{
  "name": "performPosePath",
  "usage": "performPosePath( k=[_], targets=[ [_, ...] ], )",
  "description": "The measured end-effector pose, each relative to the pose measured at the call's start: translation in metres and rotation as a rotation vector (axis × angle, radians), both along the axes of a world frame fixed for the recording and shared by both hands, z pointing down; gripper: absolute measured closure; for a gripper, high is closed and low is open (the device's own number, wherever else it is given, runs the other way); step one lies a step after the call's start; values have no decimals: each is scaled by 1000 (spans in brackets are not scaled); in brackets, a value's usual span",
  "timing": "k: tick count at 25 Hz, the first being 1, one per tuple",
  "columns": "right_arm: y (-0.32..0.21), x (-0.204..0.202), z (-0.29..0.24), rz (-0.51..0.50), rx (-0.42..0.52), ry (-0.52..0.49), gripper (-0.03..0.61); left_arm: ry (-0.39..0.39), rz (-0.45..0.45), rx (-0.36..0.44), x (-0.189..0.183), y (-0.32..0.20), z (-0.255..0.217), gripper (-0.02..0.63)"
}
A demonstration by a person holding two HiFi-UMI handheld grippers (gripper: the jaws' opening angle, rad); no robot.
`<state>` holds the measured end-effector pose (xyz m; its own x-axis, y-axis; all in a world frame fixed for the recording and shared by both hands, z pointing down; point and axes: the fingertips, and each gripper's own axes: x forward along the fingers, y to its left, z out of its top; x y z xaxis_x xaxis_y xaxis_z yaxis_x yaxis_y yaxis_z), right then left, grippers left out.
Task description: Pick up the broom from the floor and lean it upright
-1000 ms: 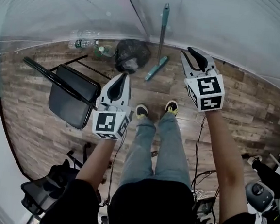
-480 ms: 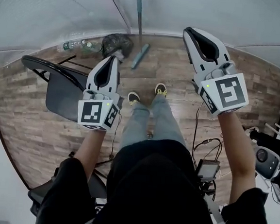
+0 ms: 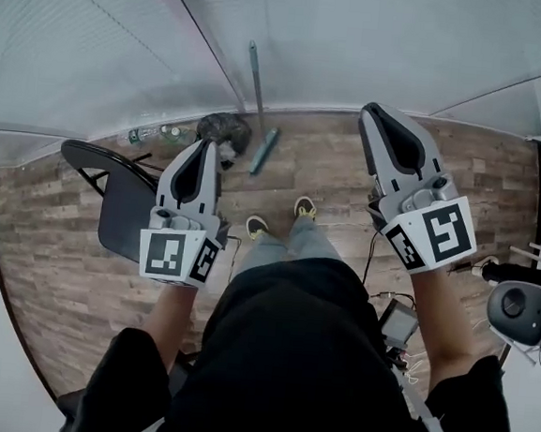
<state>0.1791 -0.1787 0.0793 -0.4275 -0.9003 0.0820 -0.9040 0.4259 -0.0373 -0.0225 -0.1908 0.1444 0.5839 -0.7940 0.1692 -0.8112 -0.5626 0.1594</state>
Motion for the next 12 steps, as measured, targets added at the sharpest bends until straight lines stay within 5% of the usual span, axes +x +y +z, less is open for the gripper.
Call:
performPosePath(
  k=[12],
  targets=[
    [43,23,-16,87,-32,-85,548,42,90,19,36,30,-48,593]
  ],
)
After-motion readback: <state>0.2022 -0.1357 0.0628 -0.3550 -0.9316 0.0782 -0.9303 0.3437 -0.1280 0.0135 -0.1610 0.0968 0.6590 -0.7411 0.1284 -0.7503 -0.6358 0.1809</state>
